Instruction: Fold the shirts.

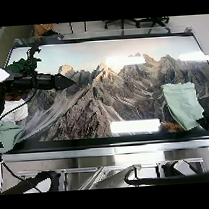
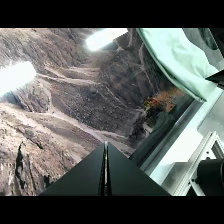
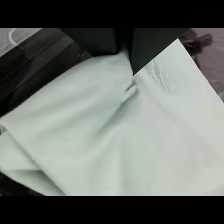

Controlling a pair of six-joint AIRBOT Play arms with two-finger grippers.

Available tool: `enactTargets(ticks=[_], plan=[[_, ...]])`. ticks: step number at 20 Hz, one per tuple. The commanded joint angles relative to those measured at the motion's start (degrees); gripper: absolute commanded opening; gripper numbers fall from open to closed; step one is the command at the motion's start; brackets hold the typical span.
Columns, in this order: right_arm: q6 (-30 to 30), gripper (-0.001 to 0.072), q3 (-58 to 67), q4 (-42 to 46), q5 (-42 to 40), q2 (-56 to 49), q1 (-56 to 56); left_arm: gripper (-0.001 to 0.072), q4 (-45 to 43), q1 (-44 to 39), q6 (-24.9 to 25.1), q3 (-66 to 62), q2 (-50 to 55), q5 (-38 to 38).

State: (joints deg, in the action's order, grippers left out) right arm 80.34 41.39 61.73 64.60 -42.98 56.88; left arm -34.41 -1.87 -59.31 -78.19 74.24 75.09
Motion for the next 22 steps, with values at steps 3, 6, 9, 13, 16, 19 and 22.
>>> enactTargets(ticks=[3, 6, 9, 13, 16, 19, 22], plan=[[-0.39, 0.0637, 0.74, 1.05, 0.92, 0.83, 0.09, 0.0013, 0.09, 0.02, -0.04, 0.0, 0.0, 0.0], [7.8, 0.0635, 8.24, 8.0, 1.42, 3.93, 2.36, 0.0013, 0.04, 0.31, -0.02, -0.31, -0.02, 0.07], [5.22, 0.0453, 18.58, -2.12, -2.05, 6.99, 2.78, 0.0013, 0.02, 2.1, -0.04, -4.37, 0.0, 0.87], [-5.38, 0.0024, 22.67, -24.98, -1.84, 6.84, -5.6, 0.0013, -0.02, 5.33, -0.07, -12.98, 0.0, 0.83], [-4.31, 0.0018, 19.17, -22.38, -0.09, 7.56, -20.5, 0.0011, 0.02, 5.6, -0.46, -12.61, -0.31, 1.46], [-0.85, 0.0017, 9.42, -18.21, -5.86, 9.38, -39.36, 0.001, 0.02, 3.26, -1.4, -0.81, -5.14, 1.11], [2.67, 0.0017, 2.21, -11.28, -10.97, 9.38, -54.16, 0.001, -0.15, -1.62, -2.32, 15.1, -13.88, -2.45]])
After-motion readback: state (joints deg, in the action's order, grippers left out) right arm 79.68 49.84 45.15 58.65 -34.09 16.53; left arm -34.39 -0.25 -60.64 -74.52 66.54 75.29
